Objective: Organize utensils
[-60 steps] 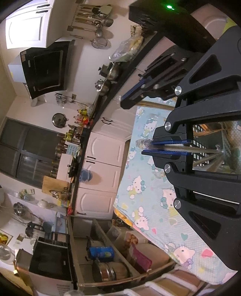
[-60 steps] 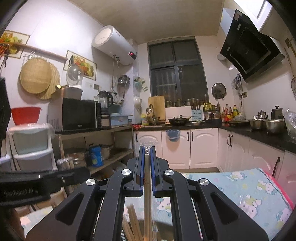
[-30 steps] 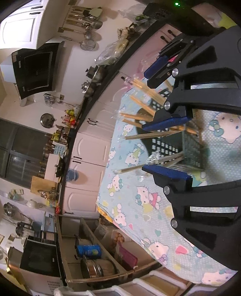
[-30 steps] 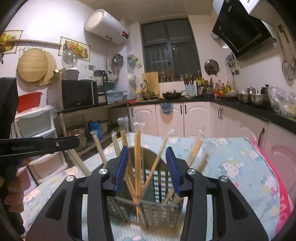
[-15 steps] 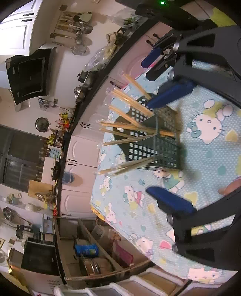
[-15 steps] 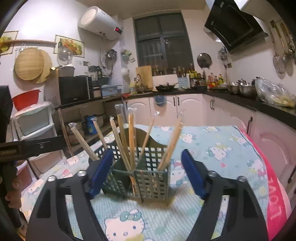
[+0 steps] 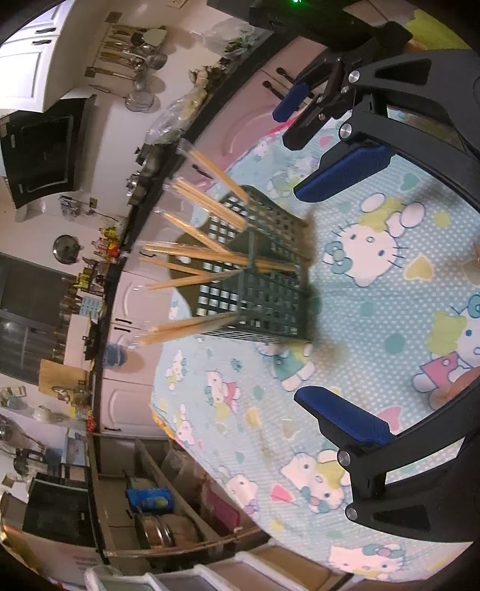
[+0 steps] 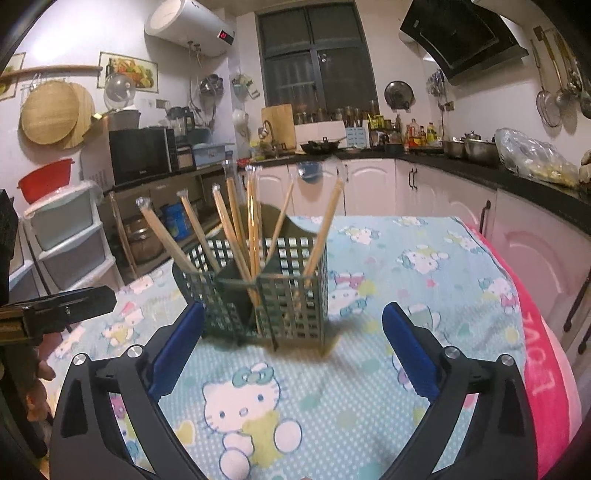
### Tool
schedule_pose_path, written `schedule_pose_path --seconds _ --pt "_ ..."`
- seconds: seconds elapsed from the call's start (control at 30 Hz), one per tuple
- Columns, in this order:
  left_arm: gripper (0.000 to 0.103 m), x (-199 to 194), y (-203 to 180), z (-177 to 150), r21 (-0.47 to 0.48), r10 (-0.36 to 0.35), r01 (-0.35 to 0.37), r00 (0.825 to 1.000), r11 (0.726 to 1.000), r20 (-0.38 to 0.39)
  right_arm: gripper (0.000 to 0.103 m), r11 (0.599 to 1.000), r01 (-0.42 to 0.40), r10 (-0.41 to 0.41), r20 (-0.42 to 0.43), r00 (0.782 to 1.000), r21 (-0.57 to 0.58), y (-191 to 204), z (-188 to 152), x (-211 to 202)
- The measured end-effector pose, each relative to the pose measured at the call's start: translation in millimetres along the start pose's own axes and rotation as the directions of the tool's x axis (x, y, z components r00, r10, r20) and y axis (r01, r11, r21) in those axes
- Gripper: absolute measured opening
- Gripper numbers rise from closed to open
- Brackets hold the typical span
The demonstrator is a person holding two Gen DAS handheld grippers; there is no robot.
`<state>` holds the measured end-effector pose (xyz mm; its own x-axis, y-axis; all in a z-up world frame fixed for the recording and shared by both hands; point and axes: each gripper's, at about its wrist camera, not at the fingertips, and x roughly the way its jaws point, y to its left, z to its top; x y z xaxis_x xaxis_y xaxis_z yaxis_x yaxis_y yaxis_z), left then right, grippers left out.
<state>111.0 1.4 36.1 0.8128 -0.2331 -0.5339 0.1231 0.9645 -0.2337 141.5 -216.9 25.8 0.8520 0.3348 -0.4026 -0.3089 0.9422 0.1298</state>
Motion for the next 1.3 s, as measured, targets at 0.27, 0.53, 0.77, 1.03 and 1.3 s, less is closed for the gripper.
schedule_pose_path --seconds 0.27,0.53,0.77,1.03,1.3 --pt "0.091 7 1 -22 -0.010 0.020 -0.020 1.000 1.000 -0.010 0.095 0.999 0.020 -0.019 -0.042 0.999 0.026 -4 -23 -3" --pt "0.091 14 -4 -38 0.018 0.043 -0.043 0.999 0.999 0.021 0.095 0.998 0.054 -0.053 -0.031 0.998 0.017 -2 -40 -8" --pt "0.091 15 -4 -46 0.028 0.052 -0.054 0.995 0.998 0.082 0.095 0.997 0.078 -0.077 0.034 0.996 -0.004 1 -47 -15" --pt "0.091 11 -3 -48 0.027 0.039 -0.043 0.989 0.999 0.142 0.096 0.996 0.086 -0.082 0.119 0.989 -0.029 8 -47 -22" --pt "0.091 16 -2 -51 0.032 0.048 -0.053 0.987 0.998 0.153 0.096 0.994 0.103 -0.098 0.118 0.988 -0.039 10 -49 -19"
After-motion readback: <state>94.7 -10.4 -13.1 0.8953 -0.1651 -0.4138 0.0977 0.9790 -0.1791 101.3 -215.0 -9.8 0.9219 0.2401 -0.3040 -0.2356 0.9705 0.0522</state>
